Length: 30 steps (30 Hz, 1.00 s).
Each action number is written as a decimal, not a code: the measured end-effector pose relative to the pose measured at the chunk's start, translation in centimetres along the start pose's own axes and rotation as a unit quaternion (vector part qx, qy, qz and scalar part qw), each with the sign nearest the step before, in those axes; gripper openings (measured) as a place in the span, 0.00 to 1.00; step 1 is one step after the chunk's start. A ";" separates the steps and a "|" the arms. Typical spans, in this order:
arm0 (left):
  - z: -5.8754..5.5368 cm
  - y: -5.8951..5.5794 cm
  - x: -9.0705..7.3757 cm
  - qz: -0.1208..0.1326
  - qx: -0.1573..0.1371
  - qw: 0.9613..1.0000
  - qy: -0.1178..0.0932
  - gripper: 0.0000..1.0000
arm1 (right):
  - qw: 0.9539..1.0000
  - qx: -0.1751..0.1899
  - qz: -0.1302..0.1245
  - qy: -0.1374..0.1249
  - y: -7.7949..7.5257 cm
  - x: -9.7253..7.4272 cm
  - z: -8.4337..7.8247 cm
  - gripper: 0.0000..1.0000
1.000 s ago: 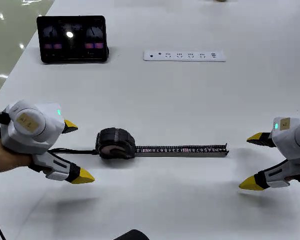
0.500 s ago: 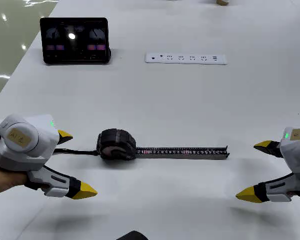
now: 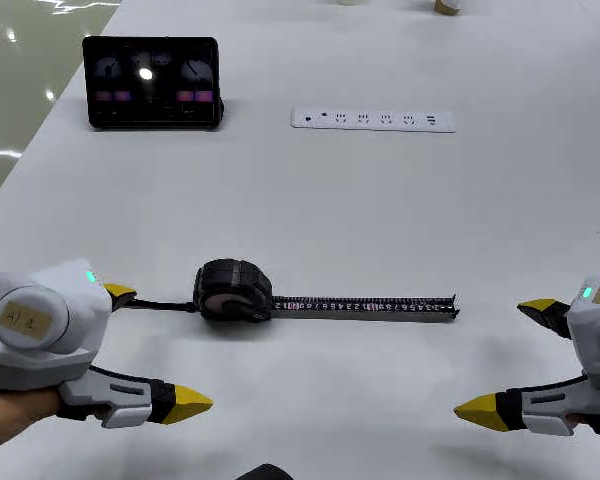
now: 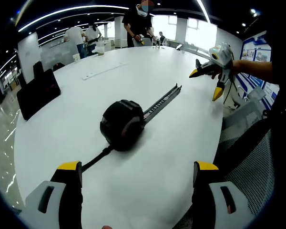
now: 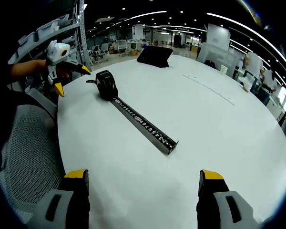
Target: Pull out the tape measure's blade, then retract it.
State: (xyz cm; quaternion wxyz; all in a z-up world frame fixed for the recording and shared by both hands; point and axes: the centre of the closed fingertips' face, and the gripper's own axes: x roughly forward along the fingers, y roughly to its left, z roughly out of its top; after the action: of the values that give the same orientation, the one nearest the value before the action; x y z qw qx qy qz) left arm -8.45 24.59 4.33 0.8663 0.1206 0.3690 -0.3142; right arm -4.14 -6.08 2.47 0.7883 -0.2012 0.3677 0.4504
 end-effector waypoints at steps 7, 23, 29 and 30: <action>0.2 -0.5 -0.2 0.020 -0.014 0.999 -0.022 0.95 | 0.999 0.026 -0.013 -0.027 0.8 -0.1 0.8 0.99; 0.6 -1.1 -1.2 0.074 -0.072 0.992 -0.067 0.96 | 0.995 0.063 -0.037 -0.074 3.3 -0.1 2.2 0.99; 1.2 -0.6 -1.4 0.100 -0.083 0.988 -0.082 0.97 | 0.992 0.078 -0.040 -0.095 4.4 -0.2 3.1 0.99; 1.3 -0.6 -1.4 0.101 -0.083 0.988 -0.083 0.96 | 0.991 0.082 -0.042 -0.096 4.5 -0.2 3.1 0.99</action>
State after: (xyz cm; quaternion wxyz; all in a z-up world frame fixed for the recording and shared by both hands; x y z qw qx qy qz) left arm -8.85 24.21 6.28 0.9282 0.0585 0.3067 -0.2024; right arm -6.83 -1.82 4.72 0.8522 -0.1073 0.3167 0.4024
